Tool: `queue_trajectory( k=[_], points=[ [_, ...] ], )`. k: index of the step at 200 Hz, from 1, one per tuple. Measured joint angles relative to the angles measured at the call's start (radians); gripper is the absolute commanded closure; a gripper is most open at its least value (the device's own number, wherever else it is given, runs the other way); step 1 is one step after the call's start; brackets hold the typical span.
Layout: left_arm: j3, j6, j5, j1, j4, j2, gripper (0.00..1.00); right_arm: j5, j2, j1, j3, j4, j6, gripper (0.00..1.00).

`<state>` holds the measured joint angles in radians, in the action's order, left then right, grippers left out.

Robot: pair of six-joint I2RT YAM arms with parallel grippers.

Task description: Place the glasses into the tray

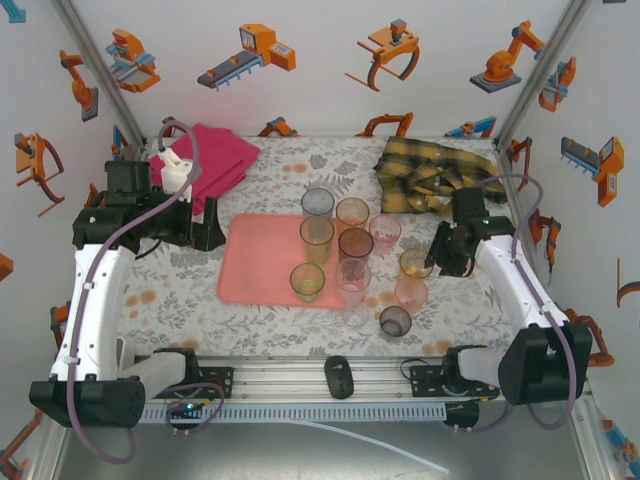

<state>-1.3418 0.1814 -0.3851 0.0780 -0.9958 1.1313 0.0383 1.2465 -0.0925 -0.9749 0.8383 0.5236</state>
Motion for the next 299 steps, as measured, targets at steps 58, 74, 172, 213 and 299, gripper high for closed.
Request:
queue_trajectory(
  k=[58, 74, 172, 213, 299],
  points=[
    [0.0, 0.0, -0.006, 0.0, 0.0, 0.003, 0.02, 0.003, 0.068, 0.012, 0.008, -0.074, -0.015, 0.65],
    [0.0, 0.0, -0.006, 0.0, 0.0, 0.003, 0.02, 0.003, 0.086, 0.013, 0.008, -0.093, -0.021, 0.67],
    [0.0, 0.0, -0.006, 0.0, 0.0, 0.006, 0.02, -0.01, 0.158, 0.013, 0.008, -0.123, -0.056, 0.77],
    [0.008, 0.0, -0.012, 0.0, 0.002, 0.007, 0.02, -0.013, 0.168, 0.013, 0.008, -0.129, -0.07, 0.84],
    [0.024, 0.0, -0.017, 0.001, 0.001, 0.007, 0.02, -0.013, 0.168, 0.013, 0.007, -0.136, -0.094, 0.91]
  ],
)
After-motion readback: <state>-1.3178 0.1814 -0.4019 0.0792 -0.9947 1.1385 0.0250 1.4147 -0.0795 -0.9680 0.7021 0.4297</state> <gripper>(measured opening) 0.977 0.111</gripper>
